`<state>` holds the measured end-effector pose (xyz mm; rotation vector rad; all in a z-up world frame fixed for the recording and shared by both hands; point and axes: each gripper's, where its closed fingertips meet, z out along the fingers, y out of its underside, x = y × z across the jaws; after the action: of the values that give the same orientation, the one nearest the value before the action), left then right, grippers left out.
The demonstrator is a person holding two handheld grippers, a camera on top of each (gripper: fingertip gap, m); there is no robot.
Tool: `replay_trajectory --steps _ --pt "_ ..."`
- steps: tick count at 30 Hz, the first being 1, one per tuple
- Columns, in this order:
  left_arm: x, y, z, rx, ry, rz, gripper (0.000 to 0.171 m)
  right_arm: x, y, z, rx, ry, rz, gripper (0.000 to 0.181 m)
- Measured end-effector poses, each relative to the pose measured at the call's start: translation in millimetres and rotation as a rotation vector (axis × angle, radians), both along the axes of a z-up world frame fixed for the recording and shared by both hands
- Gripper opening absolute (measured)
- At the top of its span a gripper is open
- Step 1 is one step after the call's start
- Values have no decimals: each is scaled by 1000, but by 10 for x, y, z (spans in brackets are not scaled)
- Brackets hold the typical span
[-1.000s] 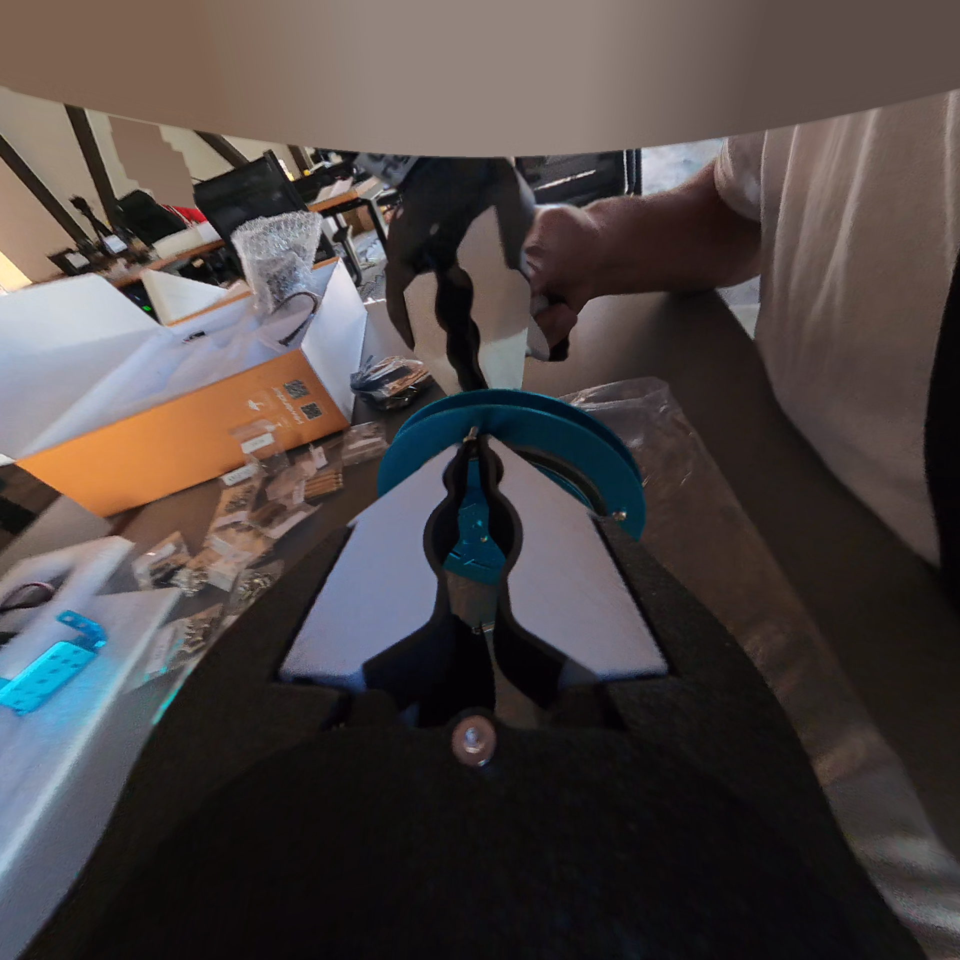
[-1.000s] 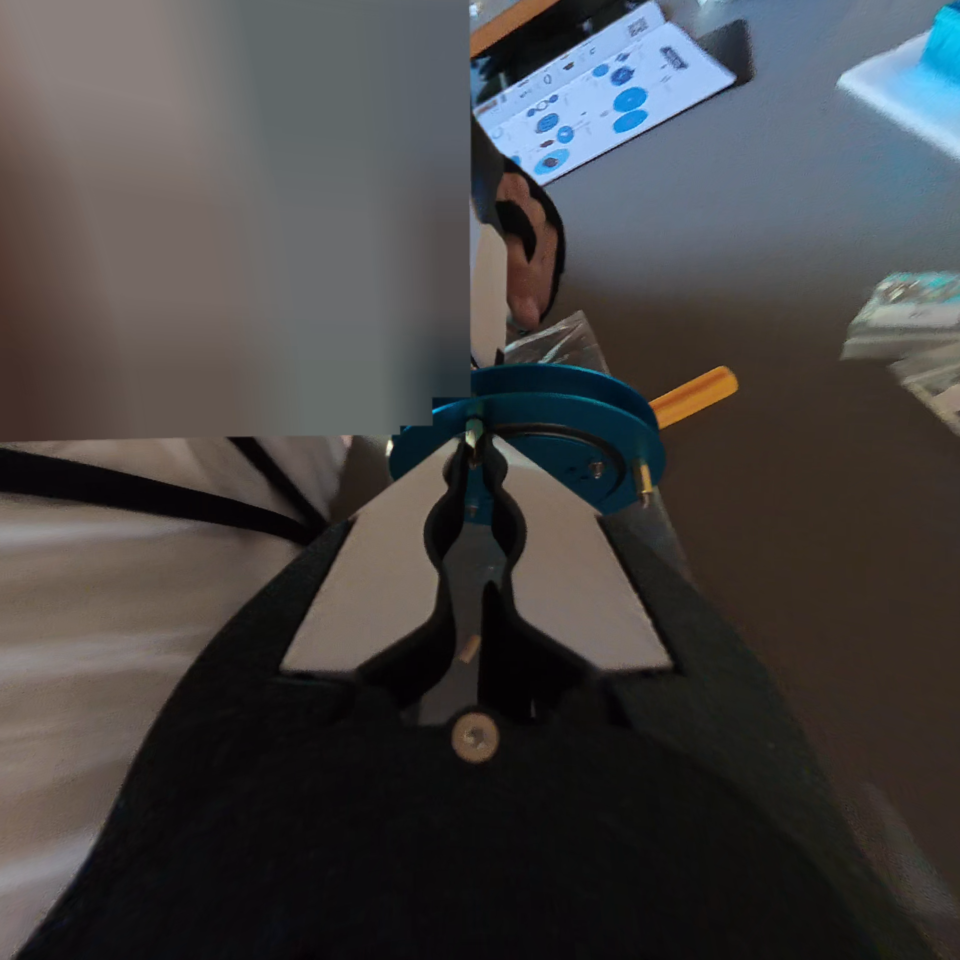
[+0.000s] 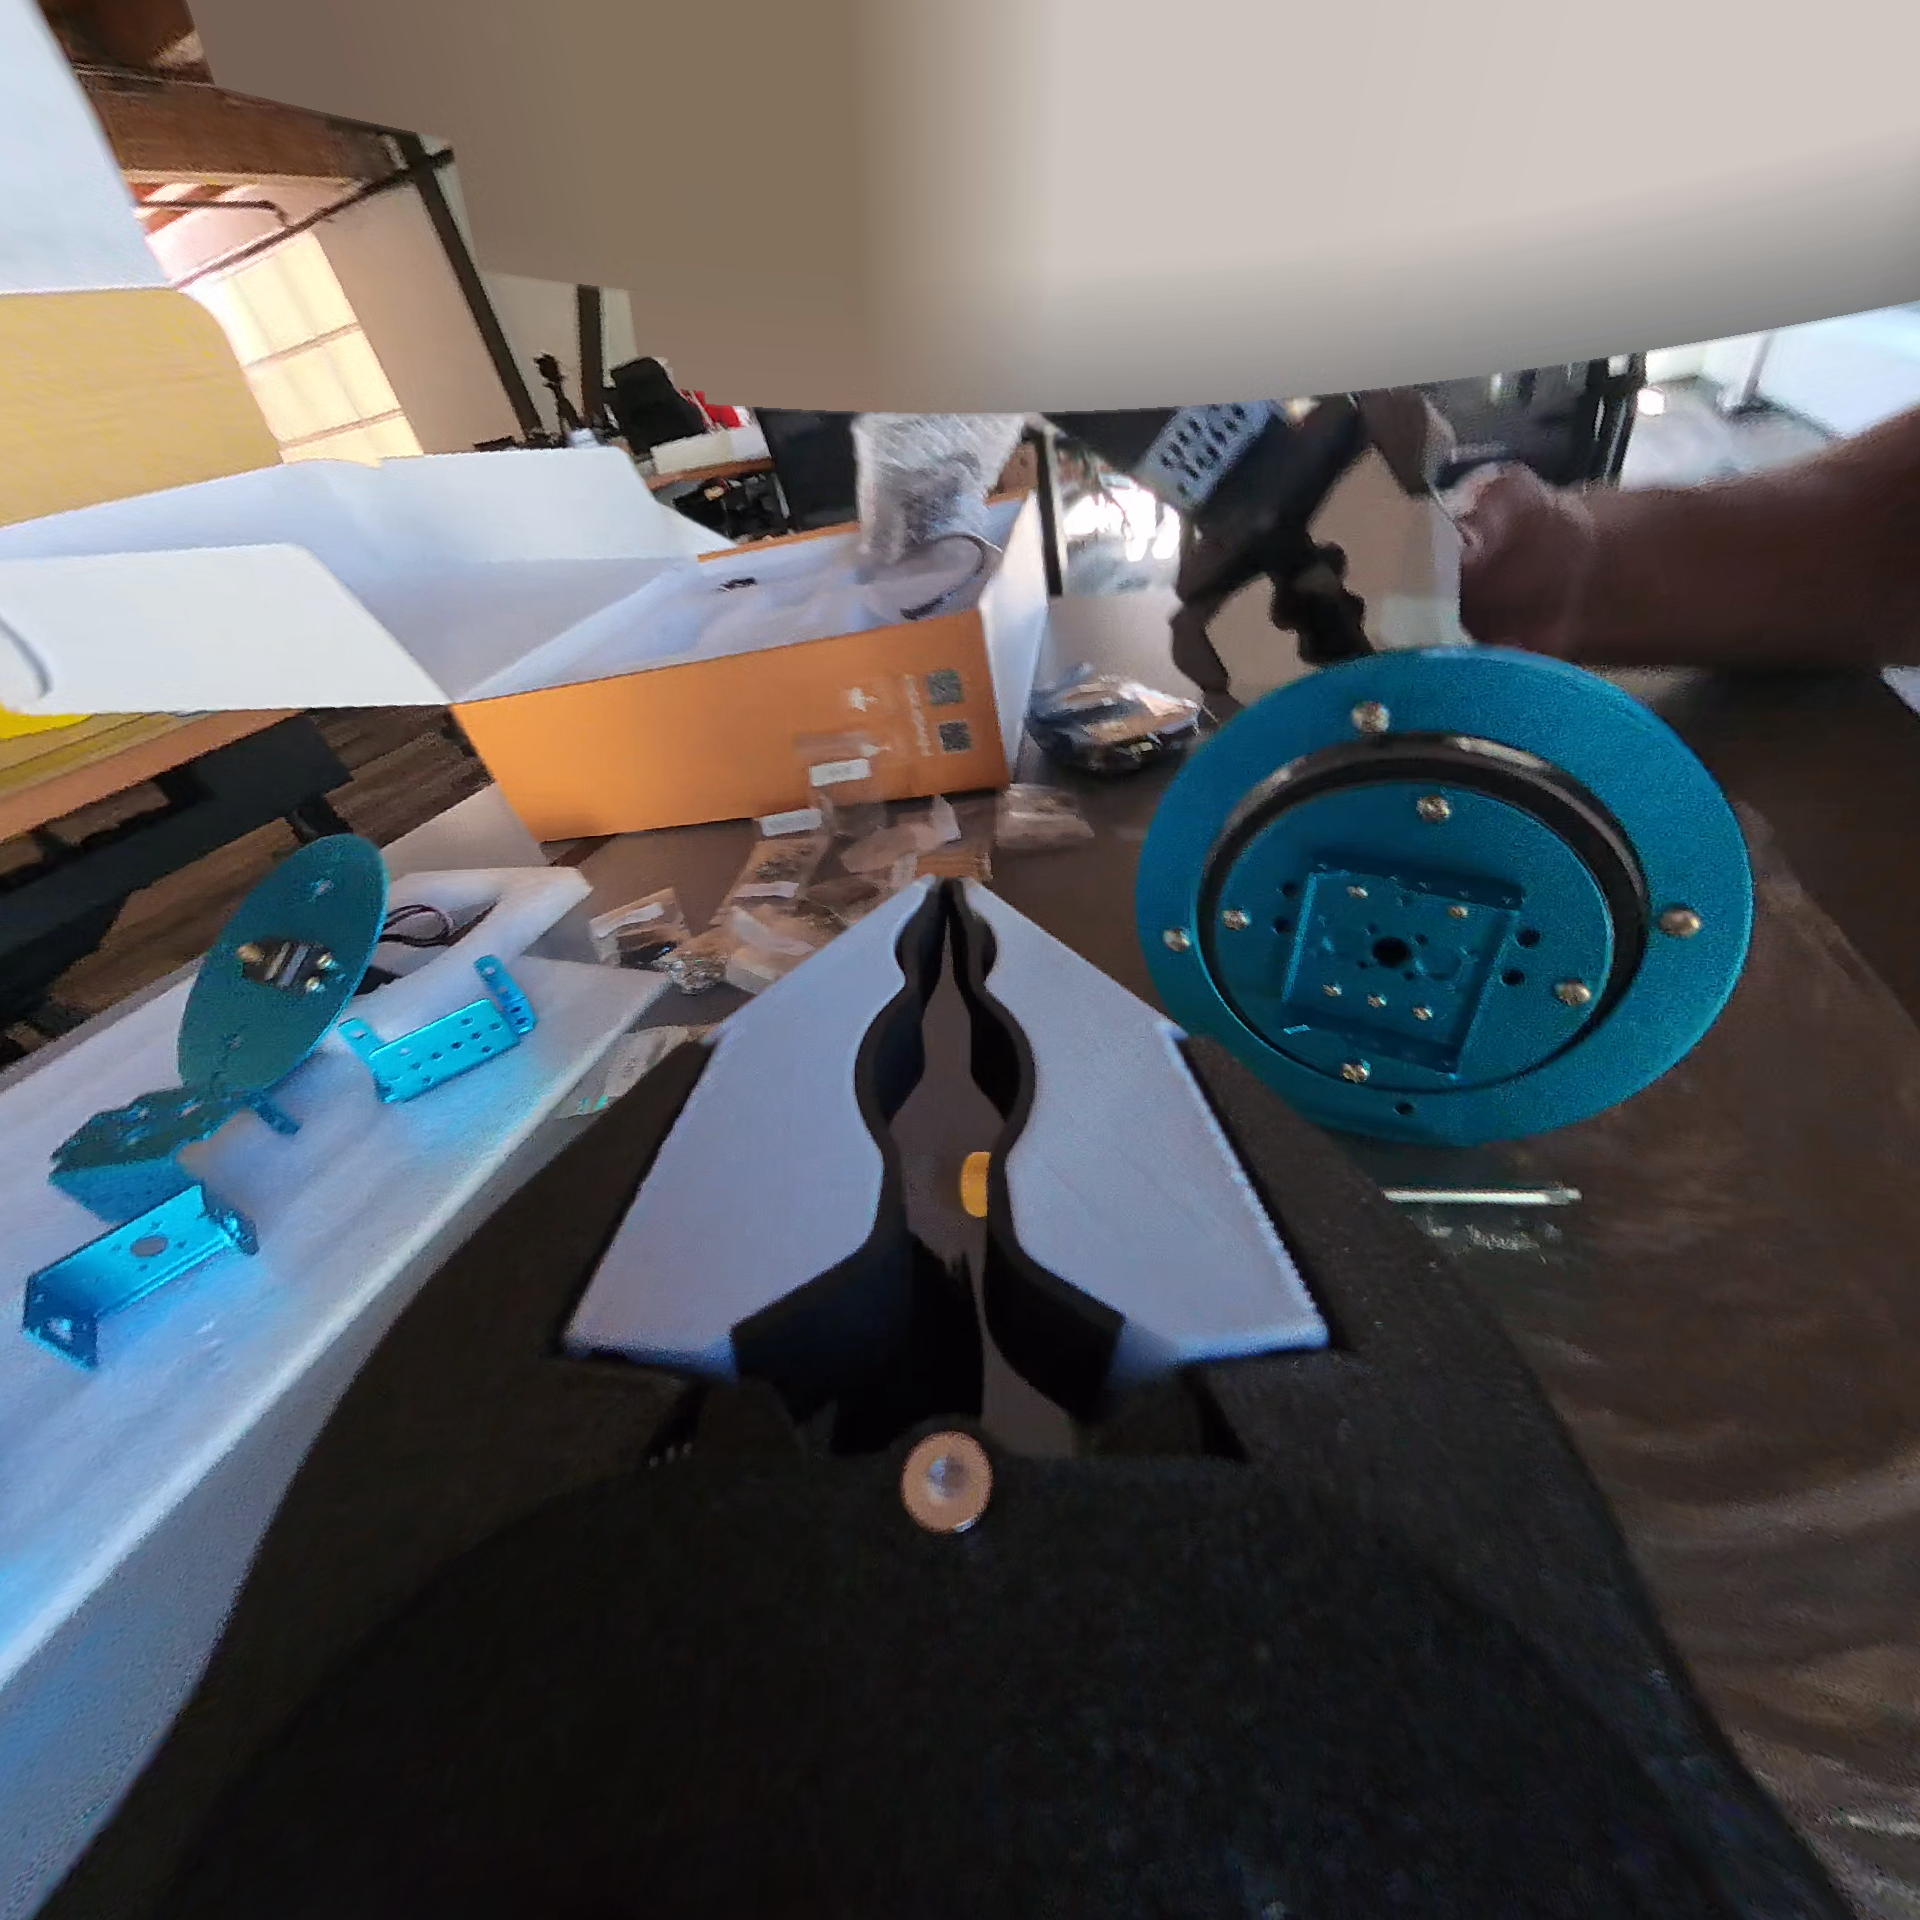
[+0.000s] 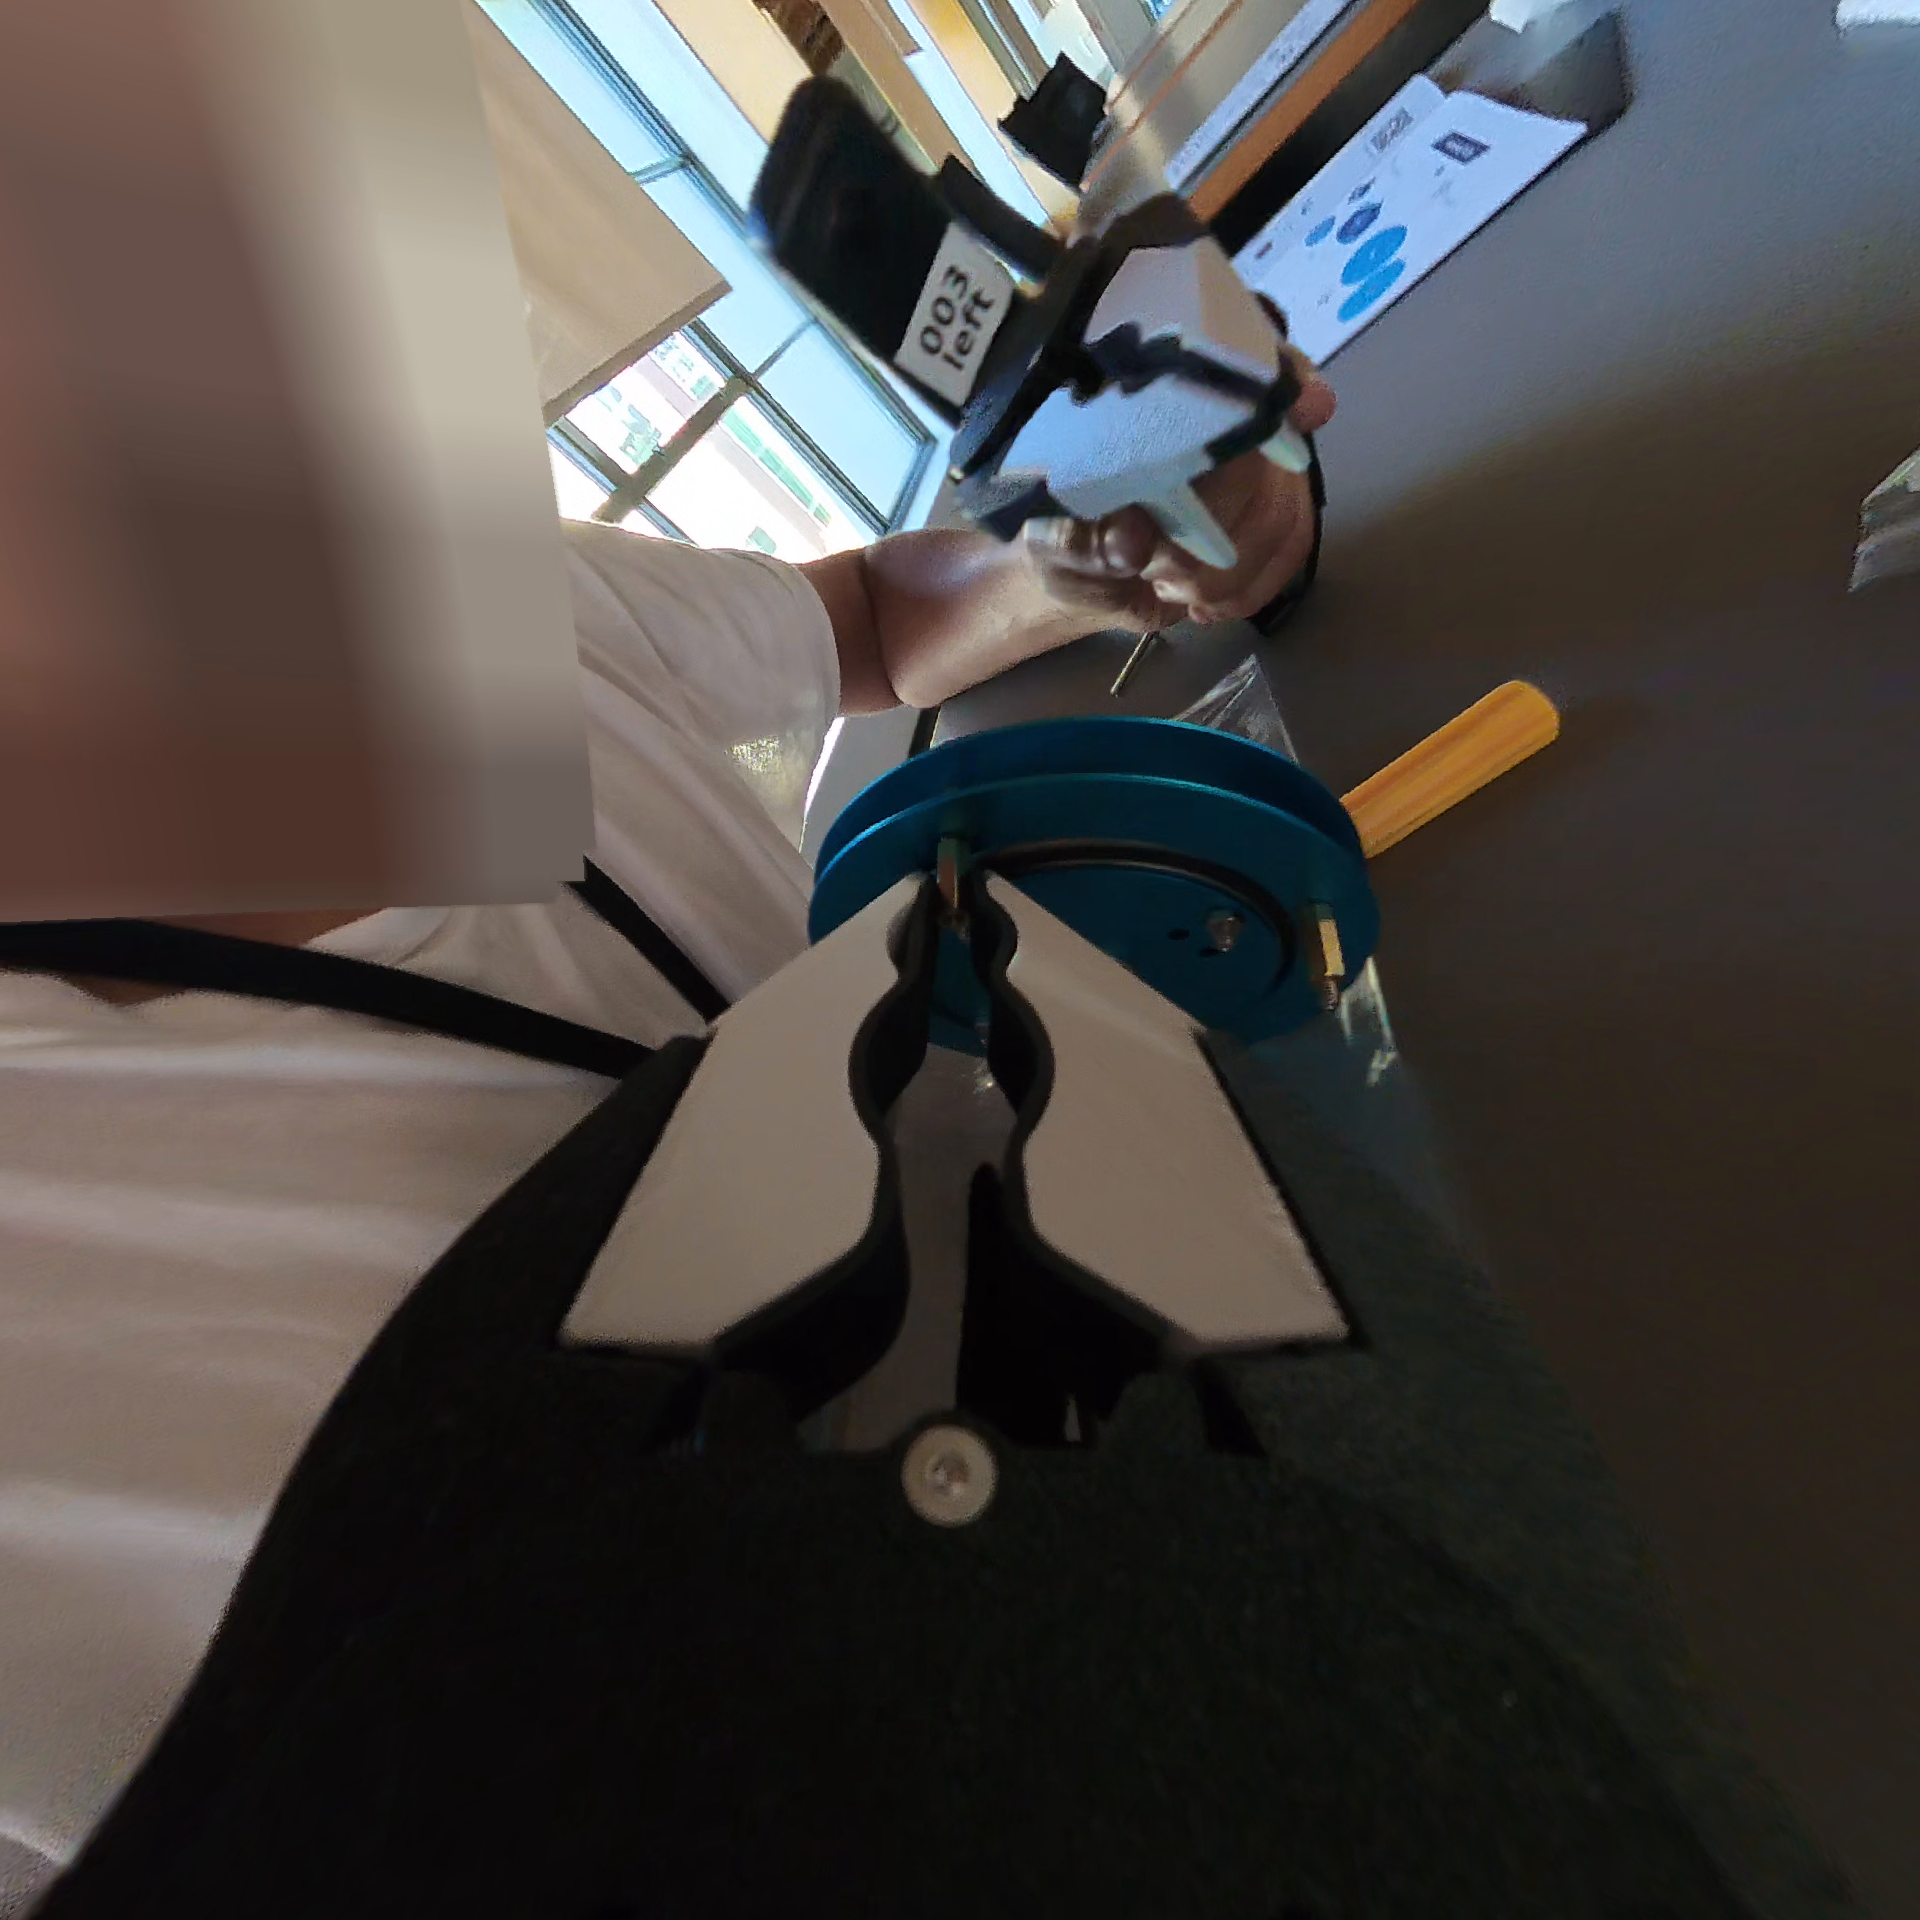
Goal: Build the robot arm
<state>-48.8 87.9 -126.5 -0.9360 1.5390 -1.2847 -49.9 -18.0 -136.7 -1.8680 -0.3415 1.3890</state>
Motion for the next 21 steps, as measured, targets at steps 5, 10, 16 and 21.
replay_trajectory --steps 5,10,16,21 --pt "-6 208 103 -211 -10 -18 0 64 -41 -11 94 63 51 3" --pt "-21 237 127 -255 -16 -35 0 72 -55 -10 85 110 76 3" --pt "-10 235 113 -257 -6 -34 7 99 -30 -13 69 129 62 3" --pt "-11 223 105 -250 -3 -36 8 111 -19 -16 58 139 58 3"
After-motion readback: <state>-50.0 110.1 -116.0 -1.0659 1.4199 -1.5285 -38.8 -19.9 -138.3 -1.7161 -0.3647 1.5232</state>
